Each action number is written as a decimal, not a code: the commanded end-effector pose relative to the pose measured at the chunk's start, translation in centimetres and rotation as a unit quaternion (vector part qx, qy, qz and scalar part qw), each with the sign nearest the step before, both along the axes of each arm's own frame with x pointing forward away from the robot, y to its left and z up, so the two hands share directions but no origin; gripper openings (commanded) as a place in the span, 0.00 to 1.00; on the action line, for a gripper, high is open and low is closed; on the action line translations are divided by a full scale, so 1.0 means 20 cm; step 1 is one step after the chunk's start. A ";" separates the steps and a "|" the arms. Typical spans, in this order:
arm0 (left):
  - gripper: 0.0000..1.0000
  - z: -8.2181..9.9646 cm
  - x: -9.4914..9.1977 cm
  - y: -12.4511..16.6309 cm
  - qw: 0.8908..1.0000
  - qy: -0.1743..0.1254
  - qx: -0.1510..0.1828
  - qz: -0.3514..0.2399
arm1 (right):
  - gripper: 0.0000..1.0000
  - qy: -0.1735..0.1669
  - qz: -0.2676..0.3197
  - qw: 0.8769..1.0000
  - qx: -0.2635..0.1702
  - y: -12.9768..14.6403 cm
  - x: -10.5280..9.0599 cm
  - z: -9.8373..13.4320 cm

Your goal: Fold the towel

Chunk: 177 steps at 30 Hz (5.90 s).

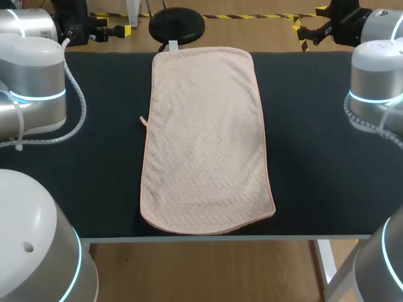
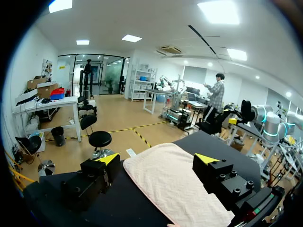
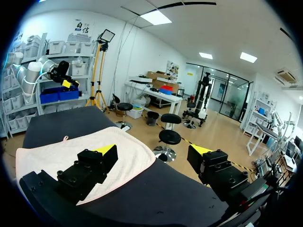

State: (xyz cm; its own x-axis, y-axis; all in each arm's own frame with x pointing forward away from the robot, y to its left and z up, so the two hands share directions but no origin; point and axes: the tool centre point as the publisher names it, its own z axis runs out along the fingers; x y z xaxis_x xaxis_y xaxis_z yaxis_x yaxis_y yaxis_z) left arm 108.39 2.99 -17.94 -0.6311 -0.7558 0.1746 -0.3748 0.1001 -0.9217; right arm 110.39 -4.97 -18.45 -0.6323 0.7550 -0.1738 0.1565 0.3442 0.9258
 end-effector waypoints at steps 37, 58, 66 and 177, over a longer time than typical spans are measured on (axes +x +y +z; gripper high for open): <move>1.00 0.17 -0.05 -0.15 0.793 0.012 0.501 -0.346 | 1.00 0.048 0.172 0.867 -0.466 0.23 -0.07 0.16; 1.00 0.06 -0.10 -0.24 0.766 0.026 0.544 -0.342 | 1.00 0.139 0.168 0.838 -0.501 0.38 -0.16 0.06; 1.00 -0.04 -0.18 -0.30 0.751 0.035 0.555 -0.357 | 1.00 0.169 0.186 0.820 -0.515 0.45 -0.27 -0.05; 1.00 -1.12 -0.43 -0.45 0.752 0.187 0.495 -0.394 | 1.00 0.278 0.250 0.788 -0.489 0.51 -0.55 -1.11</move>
State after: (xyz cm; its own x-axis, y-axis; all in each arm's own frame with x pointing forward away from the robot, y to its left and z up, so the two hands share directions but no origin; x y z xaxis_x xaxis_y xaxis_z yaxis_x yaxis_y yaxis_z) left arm 99.49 -5.90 -40.02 -0.9981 -0.0485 0.0378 -0.0520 0.9937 -0.0988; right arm 98.94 5.13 -40.13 -0.9915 0.0669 -0.1117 0.0656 0.9977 0.0151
